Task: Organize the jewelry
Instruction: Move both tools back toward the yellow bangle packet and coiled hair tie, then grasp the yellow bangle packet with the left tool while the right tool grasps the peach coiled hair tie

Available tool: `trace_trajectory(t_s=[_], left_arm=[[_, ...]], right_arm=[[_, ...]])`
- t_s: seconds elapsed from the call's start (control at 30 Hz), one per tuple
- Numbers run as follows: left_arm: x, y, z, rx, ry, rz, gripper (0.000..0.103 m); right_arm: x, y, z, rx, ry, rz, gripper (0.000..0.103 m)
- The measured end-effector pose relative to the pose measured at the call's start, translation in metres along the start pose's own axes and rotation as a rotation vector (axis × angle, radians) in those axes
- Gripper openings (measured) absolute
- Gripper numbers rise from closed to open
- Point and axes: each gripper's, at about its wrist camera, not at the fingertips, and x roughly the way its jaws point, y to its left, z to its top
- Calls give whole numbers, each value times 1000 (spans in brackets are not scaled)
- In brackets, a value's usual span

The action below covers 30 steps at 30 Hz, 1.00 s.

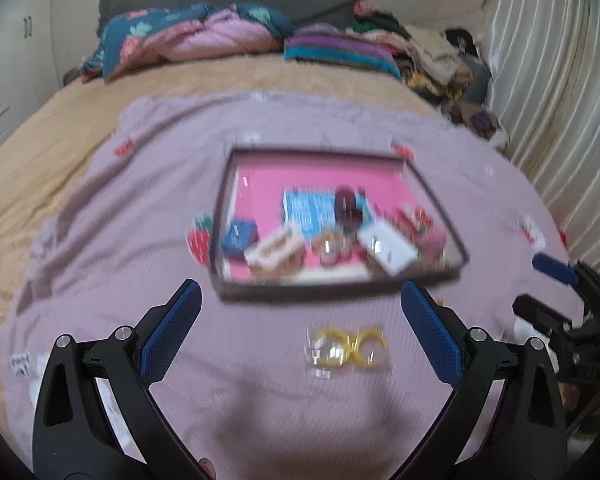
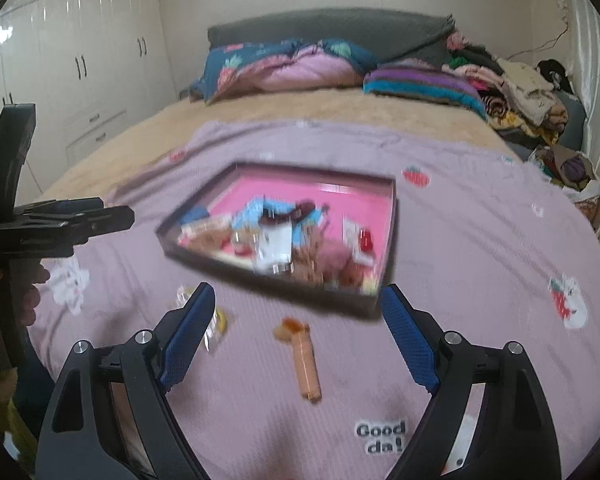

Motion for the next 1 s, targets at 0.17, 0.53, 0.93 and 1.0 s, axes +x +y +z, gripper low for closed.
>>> trace_trajectory(t_s=[0.17,0.53,0.93,1.0], left_arm=[[28,-4,-29,13,94,-13,93],[79,-27,-63,29,225,-63,93],[86,-42,-54,89,185,-13,66],[77,-41,-51,75,176,-40,66]], right_arm=[[37,-1,-33,-45,134,6,77],[84,-8,-60,-34,235,35,17],[38,-29,-44,59,116,69,17],[28,-33,-38,70,86,70,17]])
